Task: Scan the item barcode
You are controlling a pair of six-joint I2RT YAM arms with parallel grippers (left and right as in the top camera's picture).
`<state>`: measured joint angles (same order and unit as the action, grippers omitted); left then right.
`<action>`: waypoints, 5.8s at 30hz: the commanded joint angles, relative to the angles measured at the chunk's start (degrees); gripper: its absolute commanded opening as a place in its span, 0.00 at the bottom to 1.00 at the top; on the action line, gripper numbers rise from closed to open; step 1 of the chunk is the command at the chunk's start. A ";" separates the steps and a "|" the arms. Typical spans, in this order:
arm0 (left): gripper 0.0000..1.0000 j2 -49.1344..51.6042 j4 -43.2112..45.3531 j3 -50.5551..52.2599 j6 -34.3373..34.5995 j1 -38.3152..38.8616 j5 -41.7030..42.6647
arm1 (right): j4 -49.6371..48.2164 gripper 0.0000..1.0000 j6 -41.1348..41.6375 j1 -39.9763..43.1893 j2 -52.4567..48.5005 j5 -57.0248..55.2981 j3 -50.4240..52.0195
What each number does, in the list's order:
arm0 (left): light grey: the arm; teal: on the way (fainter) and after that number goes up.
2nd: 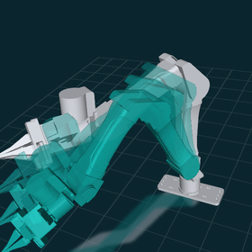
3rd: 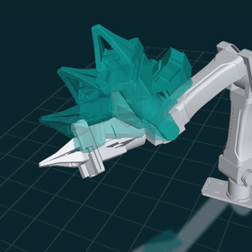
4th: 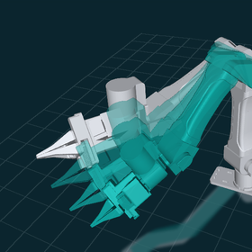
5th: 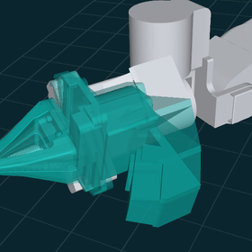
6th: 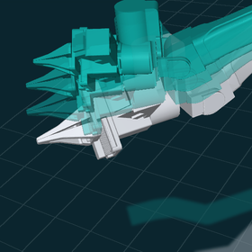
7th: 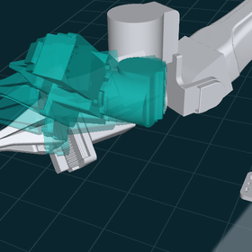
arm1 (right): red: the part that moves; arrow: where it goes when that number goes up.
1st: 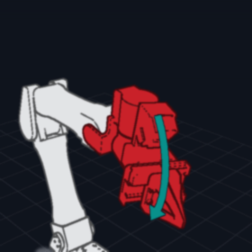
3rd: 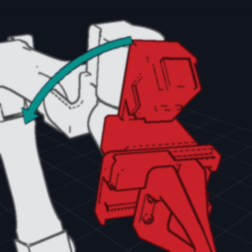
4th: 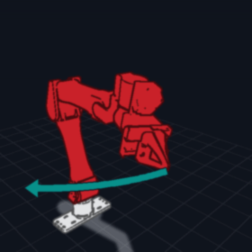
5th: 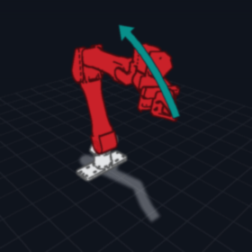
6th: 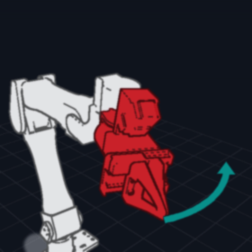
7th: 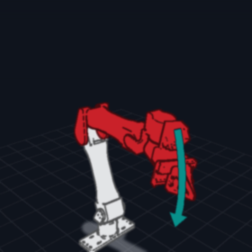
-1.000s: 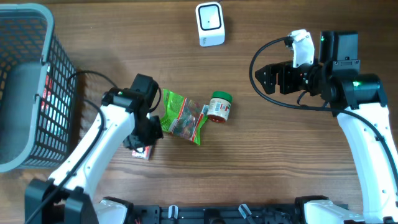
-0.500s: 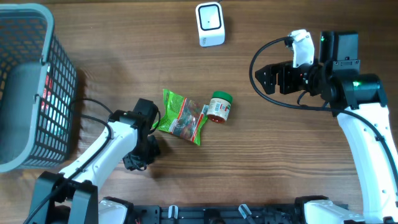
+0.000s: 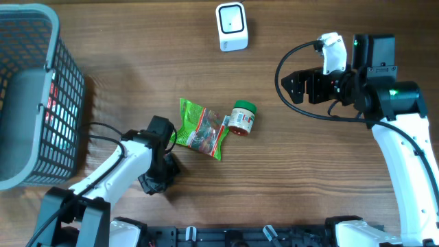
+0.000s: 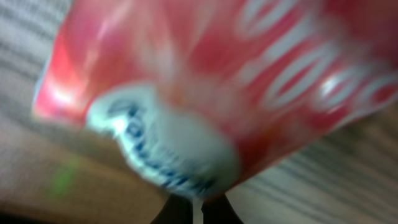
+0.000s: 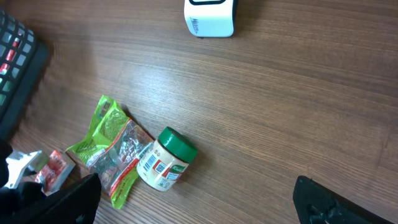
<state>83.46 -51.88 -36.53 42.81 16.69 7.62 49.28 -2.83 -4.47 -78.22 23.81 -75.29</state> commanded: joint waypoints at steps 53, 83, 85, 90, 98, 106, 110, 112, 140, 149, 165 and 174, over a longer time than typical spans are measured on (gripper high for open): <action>1.00 38.16 -19.93 -69.42 -27.69 -60.67 -5.25 | -0.13 1.00 0.00 -0.17 -0.07 0.66 -1.05; 1.00 39.80 -10.88 -56.08 -34.42 -52.06 -6.88 | -0.13 1.00 0.02 -0.17 -0.07 0.66 -1.05; 1.00 39.80 -8.09 -52.98 -34.42 -52.33 -6.91 | -0.15 1.00 0.02 -0.17 -0.07 0.66 -1.05; 0.87 39.21 -8.04 -53.77 -31.41 -54.53 -9.88 | -0.13 1.00 0.00 -0.17 -0.07 0.66 -1.05; 0.95 36.37 -12.13 -60.26 -30.12 -60.83 -3.08 | -0.13 1.00 0.02 -0.17 -0.07 0.66 -1.05; 1.00 35.69 -16.48 -59.63 -31.47 -60.65 -3.17 | -0.13 1.00 0.00 -0.17 -0.07 0.66 -1.05; 1.00 35.69 -15.19 -57.22 -32.11 -59.56 -3.72 | -0.15 1.00 0.00 -0.17 -0.07 0.66 -1.05; 1.00 35.69 -13.51 -55.21 -32.09 -58.75 -5.51 | -0.13 1.00 0.02 -0.17 -0.07 0.66 -1.05; 0.04 19.12 -23.43 -82.16 -26.88 -57.66 3.34 | -0.13 1.00 0.00 -0.17 -0.07 0.66 -1.05; 0.04 -2.05 -28.65 -82.14 -26.88 -45.24 13.60 | -0.15 1.00 0.02 -0.17 -0.07 0.66 -1.05; 0.04 5.75 -21.66 -58.45 -18.86 -0.09 -1.53 | -0.13 1.00 0.02 -0.17 -0.07 0.66 -1.05; 0.04 20.11 -16.57 -50.99 -17.90 1.49 -1.51 | -0.13 1.00 0.00 -0.17 -0.07 0.66 -1.05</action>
<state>99.70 -69.10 -89.08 23.81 17.82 6.85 49.25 -2.83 -4.47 -78.22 23.81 -75.29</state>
